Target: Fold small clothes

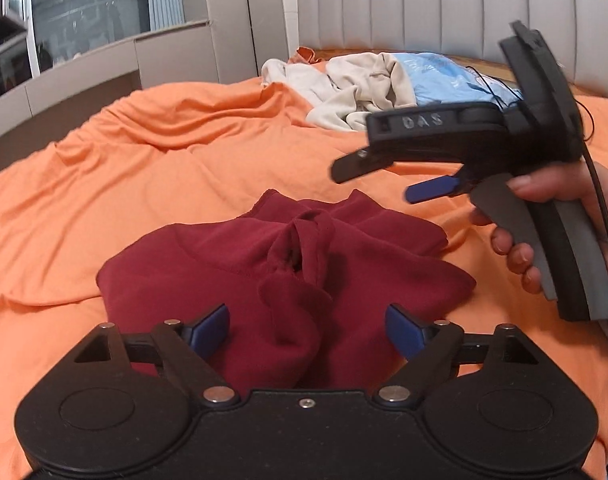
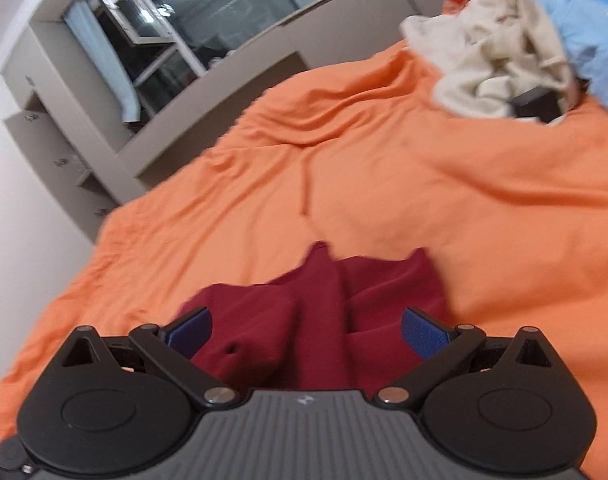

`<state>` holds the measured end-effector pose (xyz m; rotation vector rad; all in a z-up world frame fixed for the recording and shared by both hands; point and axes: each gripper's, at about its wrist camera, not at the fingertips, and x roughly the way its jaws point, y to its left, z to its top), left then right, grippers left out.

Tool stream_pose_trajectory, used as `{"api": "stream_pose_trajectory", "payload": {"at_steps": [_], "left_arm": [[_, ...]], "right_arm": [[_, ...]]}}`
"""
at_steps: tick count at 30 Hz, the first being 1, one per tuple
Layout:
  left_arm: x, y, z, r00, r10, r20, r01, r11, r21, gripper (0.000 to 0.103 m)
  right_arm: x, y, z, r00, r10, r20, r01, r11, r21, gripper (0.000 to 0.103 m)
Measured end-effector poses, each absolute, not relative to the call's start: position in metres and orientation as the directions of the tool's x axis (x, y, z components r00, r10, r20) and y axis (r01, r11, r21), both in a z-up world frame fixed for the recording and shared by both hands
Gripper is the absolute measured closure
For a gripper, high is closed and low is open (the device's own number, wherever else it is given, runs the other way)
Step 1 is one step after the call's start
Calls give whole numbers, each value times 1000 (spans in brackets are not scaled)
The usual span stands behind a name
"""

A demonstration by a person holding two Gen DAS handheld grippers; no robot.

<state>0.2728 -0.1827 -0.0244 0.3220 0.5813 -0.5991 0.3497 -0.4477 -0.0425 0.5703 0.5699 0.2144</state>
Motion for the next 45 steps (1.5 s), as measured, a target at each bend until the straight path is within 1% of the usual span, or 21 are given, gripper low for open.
{"api": "stream_pose_trajectory", "payload": {"at_steps": [3, 4, 8, 9, 11, 12, 13, 14, 17, 21, 22, 23, 24, 25, 26, 27, 33, 39, 42, 43, 45], "left_arm": [[265, -179, -26, 710, -413, -571, 585, 797, 150, 20], [263, -178, -26, 719, -412, -559, 580, 799, 157, 26], [261, -175, -26, 732, -420, -537, 576, 802, 157, 53], [261, -175, -27, 730, -427, -534, 579, 802, 150, 56], [261, -174, -27, 729, -433, -530, 581, 801, 144, 70], [261, -174, -27, 728, -435, -530, 582, 801, 142, 73], [261, -173, -27, 726, -439, -529, 585, 799, 139, 78], [261, -173, -27, 723, -444, -529, 589, 797, 134, 84], [259, -173, -28, 720, -449, -529, 597, 789, 144, 88], [251, -179, -32, 718, -449, -532, 615, 768, 180, 90], [250, -181, -33, 716, -448, -535, 620, 761, 193, 90], [248, -183, -35, 715, -446, -538, 625, 752, 208, 90], [246, -185, -37, 715, -442, -542, 631, 742, 227, 90], [245, -187, -39, 716, -438, -544, 634, 734, 243, 90], [243, -189, -41, 718, -436, -543, 637, 727, 257, 90], [242, -189, -42, 719, -435, -543, 638, 722, 267, 90], [238, -194, -50, 721, -426, -546, 645, 701, 305, 90], [240, -191, -50, 723, -428, -543, 644, 701, 305, 90], [238, -192, -51, 727, -424, -540, 643, 698, 317, 90], [236, -193, -51, 729, -423, -538, 641, 697, 322, 90], [234, -193, -51, 736, -421, -531, 638, 694, 333, 91]], "right_arm": [[350, -436, -42, 821, 391, -416, -97, 813, 574, 0], [350, -432, -42, 823, 390, -413, -105, 819, 564, 2], [354, -414, -41, 828, 337, -448, -99, 875, 475, 20], [355, -410, -42, 826, 329, -458, -98, 883, 458, 24], [356, -406, -44, 818, 327, -473, -104, 893, 438, 43], [355, -404, -44, 813, 326, -483, -108, 899, 424, 52], [355, -401, -43, 809, 320, -493, -112, 908, 404, 73], [352, -399, -42, 808, 311, -501, -120, 918, 378, 85], [344, -391, -38, 797, 305, -521, -170, 941, 292, 99], [339, -389, -38, 769, 312, -557, -212, 948, 238, 98], [339, -390, -39, 766, 320, -558, -212, 945, 251, 95], [339, -393, -38, 766, 329, -552, -207, 940, 273, 80], [339, -397, -38, 769, 338, -543, -204, 934, 292, 70], [339, -400, -37, 777, 340, -530, -199, 931, 306, 52], [340, -404, -36, 784, 341, -519, -194, 929, 317, 42], [342, -406, -37, 787, 345, -512, -190, 924, 331, 40], [381, -416, -47, 785, 393, -479, -166, 879, 448, 41], [397, -405, -70, 720, 405, -564, -159, 887, 433, 60], [393, -402, -71, 723, 397, -565, -146, 887, 437, 75], [392, -402, -71, 727, 394, -562, -140, 887, 440, 84], [389, -401, -68, 742, 378, -554, -132, 892, 431, 92]]}}
